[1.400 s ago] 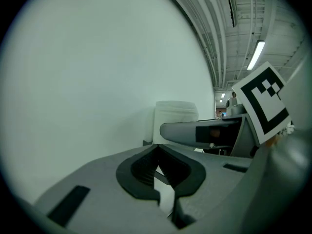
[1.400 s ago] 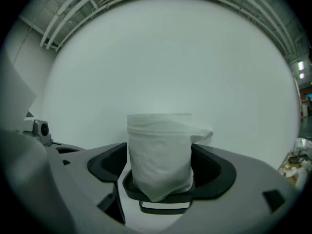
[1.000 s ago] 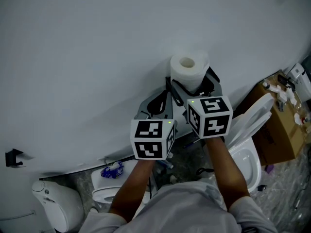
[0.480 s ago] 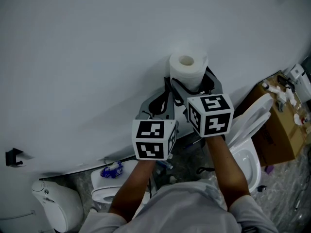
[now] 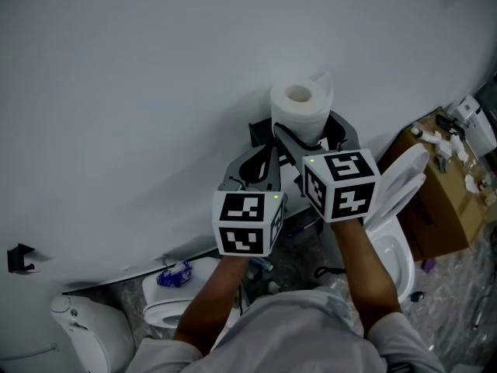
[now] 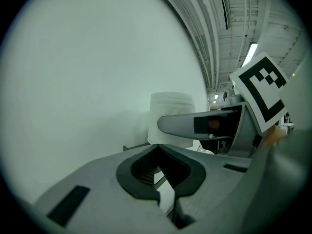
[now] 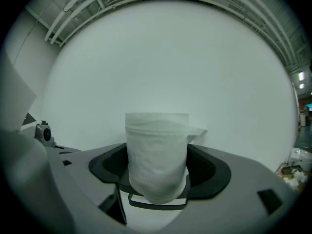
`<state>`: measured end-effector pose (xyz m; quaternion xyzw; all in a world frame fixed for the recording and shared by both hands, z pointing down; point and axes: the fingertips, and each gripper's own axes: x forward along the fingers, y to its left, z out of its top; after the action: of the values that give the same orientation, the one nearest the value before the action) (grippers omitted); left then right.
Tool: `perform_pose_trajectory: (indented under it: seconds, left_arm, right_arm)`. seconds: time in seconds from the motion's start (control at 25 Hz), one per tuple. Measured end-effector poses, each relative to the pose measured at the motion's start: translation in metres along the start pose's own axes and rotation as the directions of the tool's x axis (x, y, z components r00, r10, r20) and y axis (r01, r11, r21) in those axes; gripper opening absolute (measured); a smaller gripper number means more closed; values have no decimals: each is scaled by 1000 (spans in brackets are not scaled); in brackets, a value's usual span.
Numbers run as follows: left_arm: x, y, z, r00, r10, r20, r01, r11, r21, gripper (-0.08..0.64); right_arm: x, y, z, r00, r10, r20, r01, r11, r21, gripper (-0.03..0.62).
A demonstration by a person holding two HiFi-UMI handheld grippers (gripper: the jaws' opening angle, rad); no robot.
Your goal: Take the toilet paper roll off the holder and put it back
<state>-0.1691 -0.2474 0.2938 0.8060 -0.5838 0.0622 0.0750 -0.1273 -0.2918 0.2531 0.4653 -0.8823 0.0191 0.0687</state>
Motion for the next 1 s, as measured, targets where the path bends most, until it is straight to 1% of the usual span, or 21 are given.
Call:
perform_pose_trajectory:
  seconds: [0.52, 0.76, 1.0]
  left_arm:
    - [20, -48, 3, 999, -51, 2, 51, 999, 16, 5]
    - [33, -72, 1, 998, -64, -3, 64, 998, 19, 5]
    - [45, -99, 3, 998, -70, 3, 70, 997, 25, 5]
  right_arm:
    - [-38, -43, -7, 999, -51, 7, 51, 999, 6, 368]
    - [-56, -68, -14, 997, -71, 6, 71, 997, 10, 370]
    - [-73, -91, -20, 997, -74, 11, 74, 997, 16, 370]
